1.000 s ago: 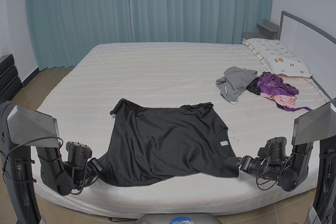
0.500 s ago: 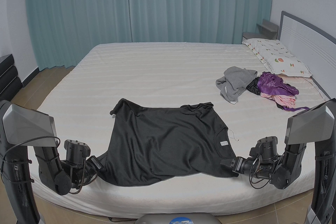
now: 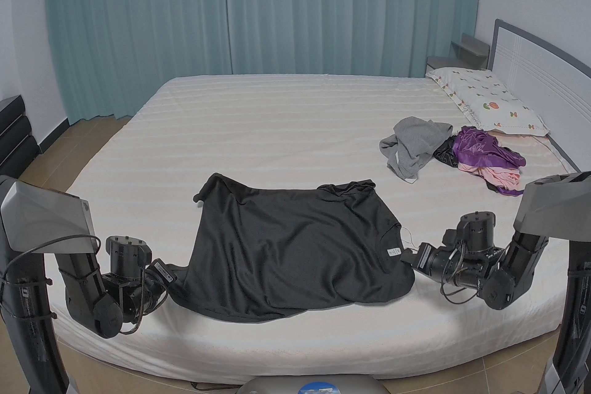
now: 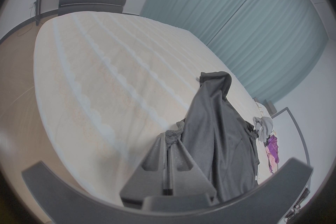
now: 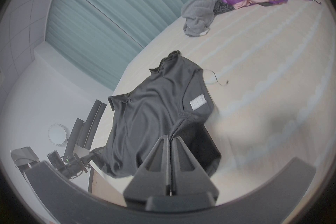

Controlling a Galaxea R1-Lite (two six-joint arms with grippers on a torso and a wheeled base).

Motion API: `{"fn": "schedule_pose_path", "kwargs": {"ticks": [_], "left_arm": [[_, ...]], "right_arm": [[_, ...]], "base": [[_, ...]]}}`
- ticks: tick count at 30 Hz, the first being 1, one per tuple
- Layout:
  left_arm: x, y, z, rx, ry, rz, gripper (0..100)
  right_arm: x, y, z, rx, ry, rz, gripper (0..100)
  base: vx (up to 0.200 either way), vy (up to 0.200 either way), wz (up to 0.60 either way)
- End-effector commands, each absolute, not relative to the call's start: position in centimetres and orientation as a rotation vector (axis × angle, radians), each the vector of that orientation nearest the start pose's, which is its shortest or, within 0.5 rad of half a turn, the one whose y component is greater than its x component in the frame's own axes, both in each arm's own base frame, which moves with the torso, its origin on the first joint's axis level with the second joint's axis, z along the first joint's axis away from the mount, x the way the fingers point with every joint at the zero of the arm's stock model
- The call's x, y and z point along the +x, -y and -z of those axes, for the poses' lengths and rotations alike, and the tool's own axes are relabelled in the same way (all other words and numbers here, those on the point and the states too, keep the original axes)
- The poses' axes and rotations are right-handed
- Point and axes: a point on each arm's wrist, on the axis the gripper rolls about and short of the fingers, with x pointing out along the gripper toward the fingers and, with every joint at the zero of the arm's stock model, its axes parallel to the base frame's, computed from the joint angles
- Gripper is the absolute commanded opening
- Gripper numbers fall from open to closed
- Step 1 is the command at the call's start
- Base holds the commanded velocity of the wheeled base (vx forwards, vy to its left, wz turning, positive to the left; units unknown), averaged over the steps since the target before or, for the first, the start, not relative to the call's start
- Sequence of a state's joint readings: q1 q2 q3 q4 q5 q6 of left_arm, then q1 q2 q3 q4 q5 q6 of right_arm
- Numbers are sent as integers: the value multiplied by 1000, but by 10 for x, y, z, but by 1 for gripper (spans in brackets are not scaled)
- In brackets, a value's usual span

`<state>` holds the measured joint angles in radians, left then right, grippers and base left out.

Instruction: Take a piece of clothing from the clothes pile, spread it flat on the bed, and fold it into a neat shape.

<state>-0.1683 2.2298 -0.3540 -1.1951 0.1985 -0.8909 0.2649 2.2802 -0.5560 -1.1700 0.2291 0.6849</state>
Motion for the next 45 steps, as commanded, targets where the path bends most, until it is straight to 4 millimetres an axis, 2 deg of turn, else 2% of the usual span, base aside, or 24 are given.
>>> {"fn": "schedule_pose_path", "kwargs": {"ticks": [1, 4, 10, 21, 26, 27, 30, 36, 39, 42, 43, 45], "left_arm": [[290, 39, 14, -750, -547, -342, 0], [292, 38, 16, -752, -544, -345, 0], [295, 39, 21, -760, -548, -359, 0], [297, 36, 31, -760, -566, -381, 0], [298, 35, 34, -760, -571, -387, 0], [298, 35, 34, -760, -571, -387, 0], [296, 35, 34, -761, -576, -388, 0], [295, 34, 34, -761, -579, -393, 0], [295, 33, 34, -762, -577, -394, 0], [294, 33, 33, -762, -577, -394, 0], [294, 33, 33, -763, -578, -393, 0], [294, 33, 32, -765, -577, -391, 0]], "right_arm": [[372, -92, -10, 667, -609, -270, 0], [393, -95, -11, 668, -608, -264, 0], [429, -105, 4, 663, -636, -248, 0], [470, -113, 34, 651, -634, -192, 0], [479, -116, 44, 648, -621, -186, 0], [481, -116, 45, 648, -618, -186, 100], [481, -114, 43, 652, -613, -189, 100], [468, -99, 8, 665, -597, -194, 100], [461, -91, 3, 663, -602, -186, 100], [440, -85, 1, 669, -664, -200, 100], [439, -85, 1, 670, -668, -202, 100], [411, -84, 2, 639, -755, -245, 100]], "base": [[0, 0, 0], [0, 0, 0], [0, 0, 0], [0, 0, 0], [0, 0, 0], [0, 0, 0], [0, 0, 0], [0, 0, 0], [0, 0, 0], [0, 0, 0], [0, 0, 0], [0, 0, 0]]}}
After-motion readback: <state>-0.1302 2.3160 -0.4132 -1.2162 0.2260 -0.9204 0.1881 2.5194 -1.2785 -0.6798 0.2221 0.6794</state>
